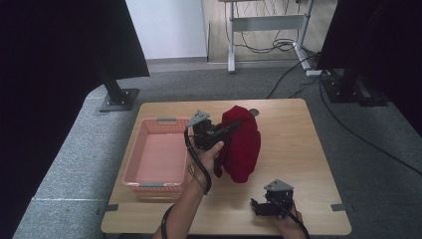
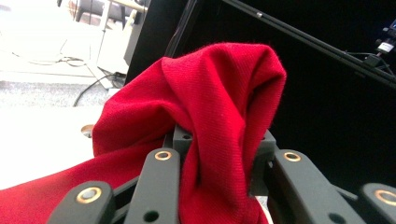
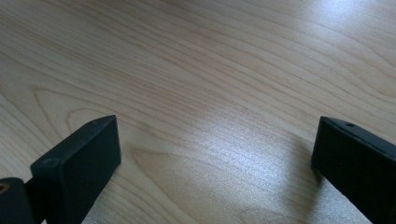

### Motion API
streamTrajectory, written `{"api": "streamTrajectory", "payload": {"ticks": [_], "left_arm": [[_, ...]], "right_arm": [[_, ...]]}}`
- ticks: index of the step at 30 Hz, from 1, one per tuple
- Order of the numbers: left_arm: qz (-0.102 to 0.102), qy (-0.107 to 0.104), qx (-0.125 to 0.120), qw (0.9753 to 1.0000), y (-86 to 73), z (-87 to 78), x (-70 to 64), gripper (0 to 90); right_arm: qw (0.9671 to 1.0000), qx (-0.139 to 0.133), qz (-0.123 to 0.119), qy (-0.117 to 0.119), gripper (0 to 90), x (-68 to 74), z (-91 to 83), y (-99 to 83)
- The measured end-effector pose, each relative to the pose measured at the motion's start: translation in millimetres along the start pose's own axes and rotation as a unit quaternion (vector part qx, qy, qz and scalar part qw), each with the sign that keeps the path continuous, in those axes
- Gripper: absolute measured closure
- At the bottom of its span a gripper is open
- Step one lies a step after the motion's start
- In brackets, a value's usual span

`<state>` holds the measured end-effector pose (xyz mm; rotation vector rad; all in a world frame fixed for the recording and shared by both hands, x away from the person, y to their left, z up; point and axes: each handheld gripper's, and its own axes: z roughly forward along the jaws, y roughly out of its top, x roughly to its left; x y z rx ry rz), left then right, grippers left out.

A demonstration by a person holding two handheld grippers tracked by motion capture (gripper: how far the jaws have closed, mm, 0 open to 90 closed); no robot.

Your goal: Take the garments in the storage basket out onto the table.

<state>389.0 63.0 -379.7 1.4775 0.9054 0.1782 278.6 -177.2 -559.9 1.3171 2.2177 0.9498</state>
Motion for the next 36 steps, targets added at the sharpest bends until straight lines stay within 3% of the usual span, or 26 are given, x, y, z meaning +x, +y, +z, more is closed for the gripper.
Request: {"api": "streamTrajectory", "payload": {"ticks": [19,36], "left_arm": [[-0.024,0.025,0.037,0.9987,-33.2,22.6,18.8,71.2],[-0.031,0.033,0.061,0.9971,-55.1,28.6,27.2,70.7]], "right_arm": [[1.0,0.0,0.0,0.0,1.0,-0.1,0.0,0.0],[1.0,0.0,0.0,0.0,1.0,0.0,0.0,0.0]]}}
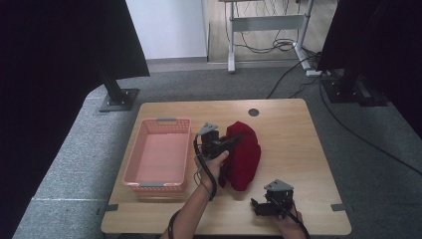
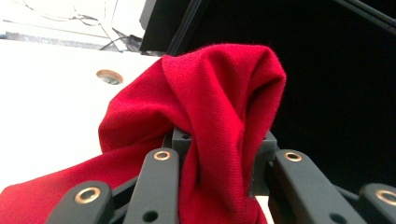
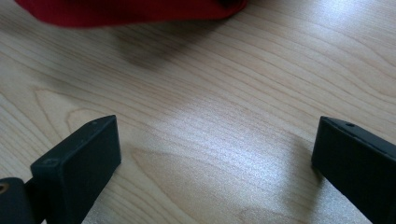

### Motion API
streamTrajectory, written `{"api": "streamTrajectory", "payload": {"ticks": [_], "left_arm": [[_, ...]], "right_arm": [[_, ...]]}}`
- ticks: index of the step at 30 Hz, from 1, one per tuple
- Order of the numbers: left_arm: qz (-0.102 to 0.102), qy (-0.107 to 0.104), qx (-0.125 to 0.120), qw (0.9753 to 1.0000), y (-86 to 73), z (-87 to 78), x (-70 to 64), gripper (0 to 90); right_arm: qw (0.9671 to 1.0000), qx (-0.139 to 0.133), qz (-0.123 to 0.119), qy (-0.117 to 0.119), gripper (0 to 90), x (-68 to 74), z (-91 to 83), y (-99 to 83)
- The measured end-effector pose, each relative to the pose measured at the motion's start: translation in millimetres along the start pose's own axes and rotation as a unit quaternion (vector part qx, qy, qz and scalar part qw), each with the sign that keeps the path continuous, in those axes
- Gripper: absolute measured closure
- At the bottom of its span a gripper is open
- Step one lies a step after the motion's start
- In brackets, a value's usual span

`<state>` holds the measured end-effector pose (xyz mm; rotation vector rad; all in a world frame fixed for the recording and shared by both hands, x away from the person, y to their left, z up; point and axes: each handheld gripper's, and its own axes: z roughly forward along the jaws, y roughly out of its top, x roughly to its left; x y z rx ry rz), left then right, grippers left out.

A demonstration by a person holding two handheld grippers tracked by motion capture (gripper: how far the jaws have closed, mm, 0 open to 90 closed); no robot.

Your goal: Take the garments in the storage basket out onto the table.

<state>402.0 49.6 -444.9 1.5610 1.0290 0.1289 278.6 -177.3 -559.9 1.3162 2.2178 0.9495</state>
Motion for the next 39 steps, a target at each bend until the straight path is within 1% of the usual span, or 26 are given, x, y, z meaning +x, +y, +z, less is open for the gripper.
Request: {"api": "streamTrajectory", "payload": {"ticks": [5,8,12,14,17,21,22,24,28,30,31,33,36,37,39], "left_arm": [[-0.003,0.0,0.005,1.0,-5.4,3.0,1.1,70.7],[0.003,0.001,0.01,0.9999,-7.0,4.8,-0.5,70.6],[0.0,0.003,0.014,0.9999,-12.5,6.9,1.8,70.5],[0.003,0.002,0.021,0.9998,-16.9,8.2,2.6,70.4],[0.002,-0.001,0.024,0.9997,-22.8,9.0,3.8,70.1],[0.005,-0.002,0.028,0.9996,-32.0,8.6,3.7,69.7],[0.008,-0.004,0.032,0.9994,-34.4,8.7,3.3,69.5],[0.004,-0.006,0.03,0.9995,-38.3,7.9,3.9,69.1],[0.008,-0.009,0.036,0.9993,-42.5,7.5,5.3,68.2],[0.007,-0.011,0.038,0.9992,-43.1,7.2,6.3,66.9],[0.007,-0.014,0.042,0.999,-43.1,7.5,6.5,65.4],[0.009,-0.017,0.052,0.9985,-43.3,8.5,7.0,59.6],[0.007,-0.016,0.064,0.9978,-42.8,10.4,7.4,45.1],[0.011,-0.013,0.066,0.9976,-42.6,11.0,7.1,40.6],[0.02,-0.014,0.074,0.9969,-42.2,11.6,6.6,34.7]], "right_arm": [[1.0,0.0,0.0,0.0,1.0,0.0,0.0,0.0],[1.0,0.0,0.0,0.0,1.0,0.0,0.0,0.0],[1.0,0.0,0.0,0.0,1.0,0.0,0.0,0.0],[1.0,0.0,-0.001,0.0,1.0,-0.1,0.0,0.0],[1.0,0.0,-0.001,0.0,1.0,-0.1,0.0,0.0],[1.0,0.0,-0.001,0.0,1.0,0.0,0.0,-0.1],[1.0,0.001,0.0,0.0,1.0,0.0,-0.1,-0.1],[1.0,0.001,0.0,0.0,1.0,0.0,-0.1,-0.1],[1.0,0.001,0.0,0.0,1.0,0.1,-0.1,-0.1],[1.0,0.001,0.0,0.0,1.0,0.1,-0.1,-0.1],[1.0,0.001,0.0,0.0,1.0,0.1,-0.1,-0.1],[1.0,0.001,0.0,0.0,1.0,0.1,-0.1,-0.1],[1.0,0.0,0.0,0.0,1.0,0.0,-0.1,-0.1],[1.0,0.0,-0.001,0.0,1.0,-0.1,-0.1,-0.1],[1.0,0.0,-0.001,0.0,1.0,0.0,-0.1,-0.1]]}}
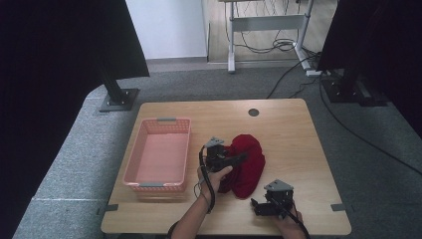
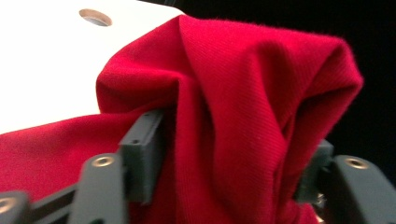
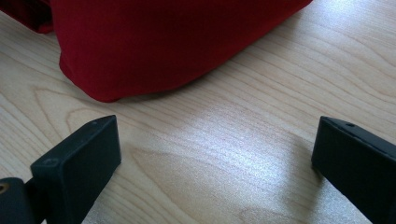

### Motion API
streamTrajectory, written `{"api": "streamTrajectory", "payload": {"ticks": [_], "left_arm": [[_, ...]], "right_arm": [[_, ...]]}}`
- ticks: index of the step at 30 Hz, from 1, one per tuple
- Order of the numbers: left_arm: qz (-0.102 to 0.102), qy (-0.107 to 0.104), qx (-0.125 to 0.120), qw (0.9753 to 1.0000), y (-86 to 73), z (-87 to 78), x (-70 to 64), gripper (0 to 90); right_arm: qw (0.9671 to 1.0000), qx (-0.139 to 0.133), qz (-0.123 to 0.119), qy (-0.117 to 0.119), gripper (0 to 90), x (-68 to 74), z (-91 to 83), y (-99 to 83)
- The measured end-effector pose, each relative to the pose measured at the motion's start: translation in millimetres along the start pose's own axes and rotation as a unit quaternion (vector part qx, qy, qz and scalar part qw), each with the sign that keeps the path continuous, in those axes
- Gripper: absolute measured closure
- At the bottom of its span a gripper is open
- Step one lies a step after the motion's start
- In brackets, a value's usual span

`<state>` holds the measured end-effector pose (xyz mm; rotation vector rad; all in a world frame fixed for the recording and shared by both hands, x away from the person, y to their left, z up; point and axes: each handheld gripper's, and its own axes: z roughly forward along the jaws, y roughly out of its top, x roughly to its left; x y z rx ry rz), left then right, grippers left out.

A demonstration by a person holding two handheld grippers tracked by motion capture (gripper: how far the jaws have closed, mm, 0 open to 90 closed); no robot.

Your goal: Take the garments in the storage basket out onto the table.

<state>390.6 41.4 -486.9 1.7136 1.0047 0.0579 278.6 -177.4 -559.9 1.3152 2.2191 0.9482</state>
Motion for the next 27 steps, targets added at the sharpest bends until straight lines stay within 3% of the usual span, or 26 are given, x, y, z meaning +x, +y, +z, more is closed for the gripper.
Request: {"api": "streamTrajectory", "payload": {"ticks": [6,11,14,17,20,27], "left_arm": [[0.032,0.01,0.017,0.9993,-0.4,-2.5,-3.9,25.8],[0.042,0.007,0.01,0.999,2.1,-11.0,-7.5,22.4],[0.031,-0.001,-0.004,0.9995,4.0,-18.9,-8.6,22.2],[0.042,0.0,-0.005,0.9991,1.9,-22.4,-11.4,21.6],[0.02,0.001,-0.012,0.9997,2.5,-21.1,-8.4,22.2],[0.033,0.004,0.005,0.9994,-4.4,-23.8,-7.6,21.5]], "right_arm": [[1.0,0.0,-0.001,0.001,1.0,-0.2,0.1,0.1],[1.0,0.0,-0.001,0.0,1.0,-0.2,0.1,0.1],[1.0,0.0,-0.001,0.0,1.0,-0.3,0.1,0.1],[1.0,0.0,-0.001,0.0,1.0,-0.3,0.1,0.1],[1.0,0.0,0.0,0.0,1.0,-0.3,0.1,0.1],[1.0,0.0,0.0,0.0,0.9,-0.3,-0.2,-0.2]]}}
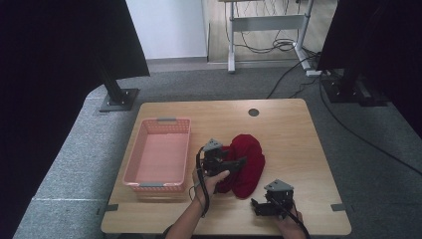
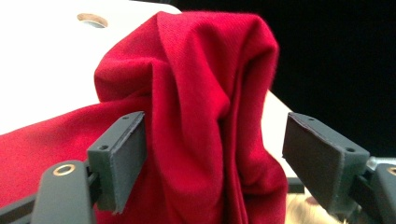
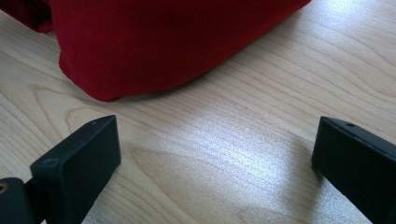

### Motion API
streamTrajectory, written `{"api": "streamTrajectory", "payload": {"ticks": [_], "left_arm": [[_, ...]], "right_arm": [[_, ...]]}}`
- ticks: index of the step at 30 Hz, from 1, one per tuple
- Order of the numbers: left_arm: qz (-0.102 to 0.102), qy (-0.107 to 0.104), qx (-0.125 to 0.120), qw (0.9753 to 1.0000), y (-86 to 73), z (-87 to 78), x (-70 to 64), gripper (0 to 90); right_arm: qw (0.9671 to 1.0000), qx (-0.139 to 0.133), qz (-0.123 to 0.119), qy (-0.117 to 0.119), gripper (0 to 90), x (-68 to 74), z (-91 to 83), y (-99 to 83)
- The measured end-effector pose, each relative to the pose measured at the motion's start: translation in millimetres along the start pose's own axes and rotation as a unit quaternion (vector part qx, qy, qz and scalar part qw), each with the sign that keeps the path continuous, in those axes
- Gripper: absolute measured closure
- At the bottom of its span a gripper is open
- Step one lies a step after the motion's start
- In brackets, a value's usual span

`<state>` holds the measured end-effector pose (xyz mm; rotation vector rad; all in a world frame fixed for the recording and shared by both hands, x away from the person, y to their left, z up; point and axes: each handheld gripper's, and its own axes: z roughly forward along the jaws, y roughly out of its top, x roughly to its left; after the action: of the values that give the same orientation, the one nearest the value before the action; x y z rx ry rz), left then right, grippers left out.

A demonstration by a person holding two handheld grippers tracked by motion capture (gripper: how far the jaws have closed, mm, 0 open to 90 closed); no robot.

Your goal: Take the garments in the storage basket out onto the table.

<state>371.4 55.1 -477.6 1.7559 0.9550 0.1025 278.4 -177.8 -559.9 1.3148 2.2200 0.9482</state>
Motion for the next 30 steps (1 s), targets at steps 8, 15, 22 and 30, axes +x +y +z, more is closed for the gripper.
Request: {"api": "streamTrajectory", "payload": {"ticks": [8,15,22,30], "left_arm": [[0.011,-0.006,-0.025,0.9996,-9.0,-31.3,-1.5,22.5],[0.032,-0.01,-0.047,0.9983,-1.2,-56.7,-10.3,21.4],[0.037,-0.003,-0.049,0.9981,2.1,-75.8,-8.9,21.4],[0.033,0.014,-0.044,0.9984,-11.8,-106.1,1.6,21.2]], "right_arm": [[1.0,0.0,-0.001,0.001,0.9,0.0,-0.1,-0.1],[1.0,0.0,0.0,0.0,0.9,0.0,-0.2,-0.2],[1.0,0.0,-0.001,0.0,1.0,0.0,-0.4,-0.4],[1.0,0.0,0.0,0.0,0.9,0.1,-0.5,-0.5]]}}
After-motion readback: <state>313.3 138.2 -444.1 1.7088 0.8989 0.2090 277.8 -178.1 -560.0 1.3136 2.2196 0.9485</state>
